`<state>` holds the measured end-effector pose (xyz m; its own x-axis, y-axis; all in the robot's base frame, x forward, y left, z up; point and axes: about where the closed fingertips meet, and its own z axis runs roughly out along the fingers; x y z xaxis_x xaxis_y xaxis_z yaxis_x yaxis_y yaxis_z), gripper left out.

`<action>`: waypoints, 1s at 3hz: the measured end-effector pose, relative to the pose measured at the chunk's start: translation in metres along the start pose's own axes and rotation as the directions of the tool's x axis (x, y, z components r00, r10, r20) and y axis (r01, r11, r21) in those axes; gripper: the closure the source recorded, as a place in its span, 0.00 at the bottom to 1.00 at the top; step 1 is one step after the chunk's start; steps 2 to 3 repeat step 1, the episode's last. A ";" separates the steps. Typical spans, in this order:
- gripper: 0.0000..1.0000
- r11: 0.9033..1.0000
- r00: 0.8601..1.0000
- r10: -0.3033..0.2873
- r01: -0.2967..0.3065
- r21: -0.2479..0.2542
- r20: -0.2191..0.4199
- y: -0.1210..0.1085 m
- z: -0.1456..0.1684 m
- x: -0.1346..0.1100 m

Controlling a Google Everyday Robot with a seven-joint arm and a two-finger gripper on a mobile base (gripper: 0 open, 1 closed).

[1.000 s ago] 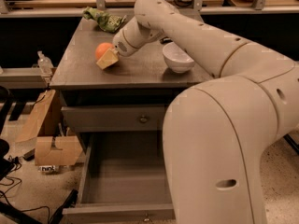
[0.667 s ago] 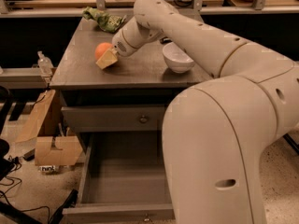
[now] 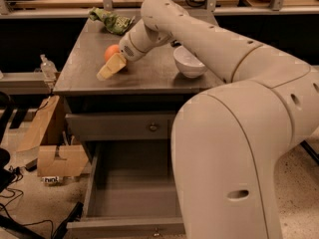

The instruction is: Pick orange from middle drawer and place on counter

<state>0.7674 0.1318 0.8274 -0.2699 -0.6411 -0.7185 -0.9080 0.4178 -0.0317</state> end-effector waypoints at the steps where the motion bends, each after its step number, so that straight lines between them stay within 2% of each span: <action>1: 0.00 1.000 1.000 0.000 0.000 0.000 0.000 0.000 0.000 0.000; 3: 0.00 1.000 1.000 0.000 0.000 0.000 0.000 0.000 0.000 0.000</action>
Offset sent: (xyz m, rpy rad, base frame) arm 0.0000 0.0000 0.0000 0.0000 0.0000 0.0000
